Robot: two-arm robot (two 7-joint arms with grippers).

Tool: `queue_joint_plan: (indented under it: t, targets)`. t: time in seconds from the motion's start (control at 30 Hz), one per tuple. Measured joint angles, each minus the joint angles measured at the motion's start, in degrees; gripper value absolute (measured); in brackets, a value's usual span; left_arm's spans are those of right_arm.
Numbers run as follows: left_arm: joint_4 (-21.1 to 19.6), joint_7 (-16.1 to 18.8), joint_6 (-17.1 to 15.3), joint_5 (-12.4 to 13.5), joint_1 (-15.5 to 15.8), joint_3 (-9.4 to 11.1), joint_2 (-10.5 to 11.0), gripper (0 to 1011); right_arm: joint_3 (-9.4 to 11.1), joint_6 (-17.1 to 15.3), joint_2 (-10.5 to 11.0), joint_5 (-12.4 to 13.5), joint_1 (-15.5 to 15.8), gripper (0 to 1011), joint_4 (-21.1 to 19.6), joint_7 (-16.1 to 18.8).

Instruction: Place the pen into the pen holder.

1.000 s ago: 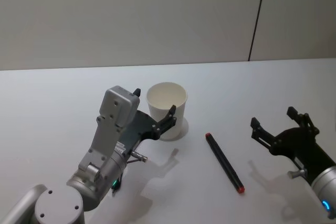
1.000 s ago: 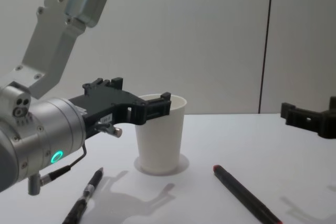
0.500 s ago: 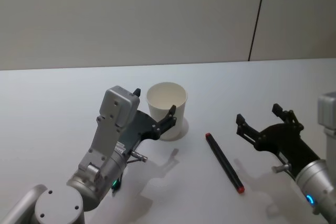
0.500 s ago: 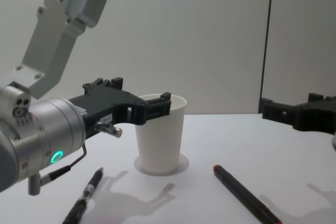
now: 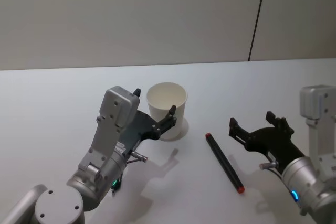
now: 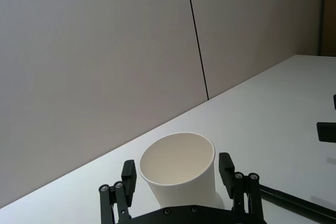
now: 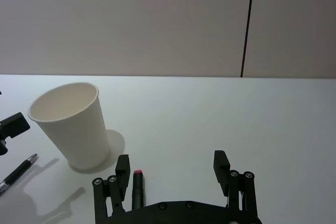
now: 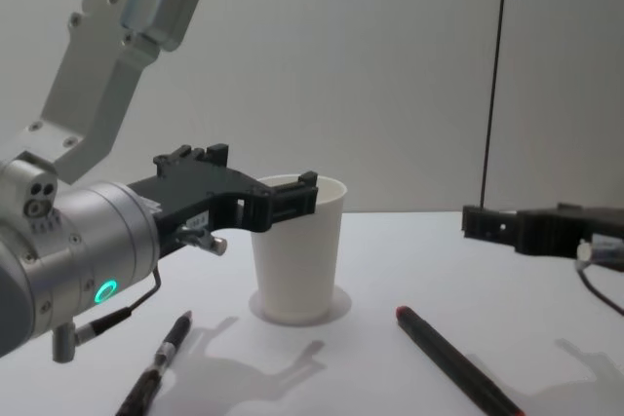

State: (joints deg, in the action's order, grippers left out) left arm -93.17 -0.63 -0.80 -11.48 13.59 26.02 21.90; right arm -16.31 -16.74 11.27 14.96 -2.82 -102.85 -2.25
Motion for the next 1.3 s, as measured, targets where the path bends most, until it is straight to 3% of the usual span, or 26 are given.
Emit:
queue_joint_plan:
  t: [0.37, 0.7, 1.3]
  targets:
    - [0.00, 0.00, 0.00, 0.00, 0.00, 0.00, 0.00, 1000, -0.79, -8.43, -2.84, 0.78, -1.25, 1002, 0.64, -3.20]
    - [0.00, 0.00, 0.00, 0.00, 0.00, 0.00, 0.00, 1000, -1.69, -14.35, -4.67, 0.11, -2.36, 1002, 2.02, -3.54]
    - [0.00, 0.00, 0.00, 0.00, 0.00, 0.00, 0.00, 999, -2.25, -19.62, -6.13, -1.38, -3.08, 1002, 4.05, -3.19]
